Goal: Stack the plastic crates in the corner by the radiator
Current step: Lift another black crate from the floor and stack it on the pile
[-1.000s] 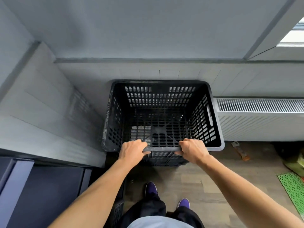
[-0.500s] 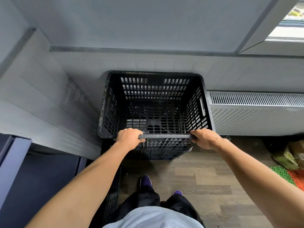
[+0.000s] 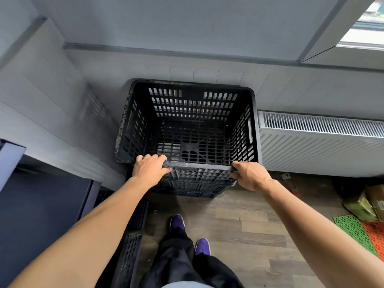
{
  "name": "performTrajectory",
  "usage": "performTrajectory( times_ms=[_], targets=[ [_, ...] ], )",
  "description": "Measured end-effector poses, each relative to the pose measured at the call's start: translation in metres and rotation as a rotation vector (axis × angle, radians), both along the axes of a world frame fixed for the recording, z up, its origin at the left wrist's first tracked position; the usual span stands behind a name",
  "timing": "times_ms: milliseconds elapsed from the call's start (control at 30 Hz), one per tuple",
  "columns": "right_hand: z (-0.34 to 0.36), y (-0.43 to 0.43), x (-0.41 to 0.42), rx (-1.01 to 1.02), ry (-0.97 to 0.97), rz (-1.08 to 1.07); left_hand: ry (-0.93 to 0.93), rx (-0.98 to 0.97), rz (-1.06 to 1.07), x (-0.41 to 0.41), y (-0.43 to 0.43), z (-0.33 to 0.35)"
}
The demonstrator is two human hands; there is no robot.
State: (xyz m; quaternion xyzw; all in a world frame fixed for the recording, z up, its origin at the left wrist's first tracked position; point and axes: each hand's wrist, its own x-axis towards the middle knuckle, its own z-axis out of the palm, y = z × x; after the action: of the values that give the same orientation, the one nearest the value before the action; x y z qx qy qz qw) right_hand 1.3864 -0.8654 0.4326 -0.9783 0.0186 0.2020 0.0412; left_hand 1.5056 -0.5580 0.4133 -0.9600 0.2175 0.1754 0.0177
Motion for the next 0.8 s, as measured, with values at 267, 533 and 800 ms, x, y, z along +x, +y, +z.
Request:
performTrajectory(
  times_ms=[267, 533, 800],
  targets=[
    [-0.018, -0.002, 0.008, 0.017, -0.027, 0.021, 0.113, -0.142, 0.065, 0.004, -0.005, -0.003],
    [-0.016, -0.001, 0.009, 0.055, -0.032, 0.008, 0.093, -0.221, 0.084, 0.004, -0.003, -0.004],
    [-0.022, 0.001, 0.022, 0.029, -0.027, -0.016, 0.074, -0.245, 0.089, 0.002, -0.005, -0.005]
  ],
)
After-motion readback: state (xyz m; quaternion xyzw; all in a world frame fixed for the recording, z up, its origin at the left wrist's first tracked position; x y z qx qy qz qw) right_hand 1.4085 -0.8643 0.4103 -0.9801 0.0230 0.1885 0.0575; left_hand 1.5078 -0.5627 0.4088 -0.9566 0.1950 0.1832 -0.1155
